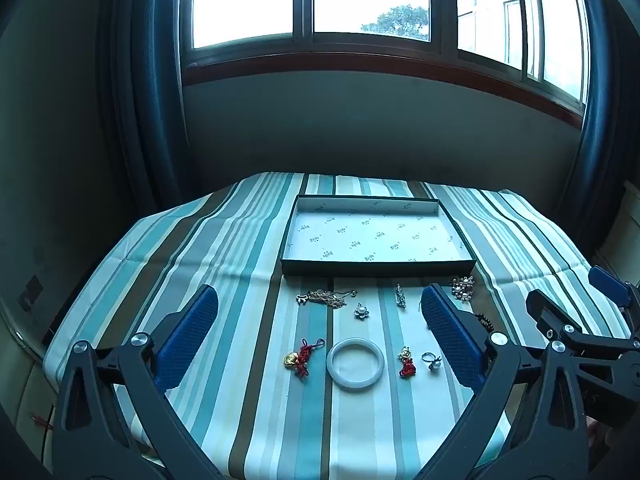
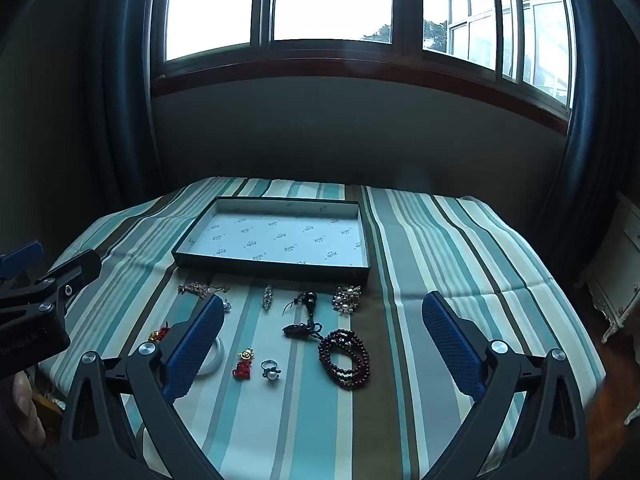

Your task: Organize jewelry

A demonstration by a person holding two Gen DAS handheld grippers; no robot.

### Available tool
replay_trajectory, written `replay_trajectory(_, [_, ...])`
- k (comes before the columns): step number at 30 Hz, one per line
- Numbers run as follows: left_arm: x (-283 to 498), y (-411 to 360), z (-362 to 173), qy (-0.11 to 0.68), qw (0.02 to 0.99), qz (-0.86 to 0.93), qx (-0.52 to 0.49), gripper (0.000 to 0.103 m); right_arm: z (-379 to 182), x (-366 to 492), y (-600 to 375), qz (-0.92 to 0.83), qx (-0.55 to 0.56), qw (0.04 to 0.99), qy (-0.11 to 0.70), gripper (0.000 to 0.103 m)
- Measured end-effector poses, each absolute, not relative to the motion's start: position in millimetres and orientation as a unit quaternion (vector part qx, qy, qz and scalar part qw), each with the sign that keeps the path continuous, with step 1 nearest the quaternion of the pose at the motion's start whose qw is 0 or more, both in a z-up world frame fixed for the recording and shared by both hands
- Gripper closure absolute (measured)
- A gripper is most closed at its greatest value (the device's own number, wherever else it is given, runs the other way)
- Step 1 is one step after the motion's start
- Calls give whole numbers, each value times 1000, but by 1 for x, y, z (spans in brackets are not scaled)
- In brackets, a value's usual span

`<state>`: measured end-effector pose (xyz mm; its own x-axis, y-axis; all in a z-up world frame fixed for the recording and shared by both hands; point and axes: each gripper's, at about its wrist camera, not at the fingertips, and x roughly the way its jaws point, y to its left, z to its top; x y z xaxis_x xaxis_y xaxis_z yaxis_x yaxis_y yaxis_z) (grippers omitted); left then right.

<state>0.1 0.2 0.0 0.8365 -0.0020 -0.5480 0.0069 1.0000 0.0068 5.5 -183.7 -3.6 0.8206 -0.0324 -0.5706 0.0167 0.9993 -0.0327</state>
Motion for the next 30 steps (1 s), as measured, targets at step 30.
replay_trajectory(30, [-4,4,4,284,959,-6,8,2,12,0,-181,-12,-14,957,291,4])
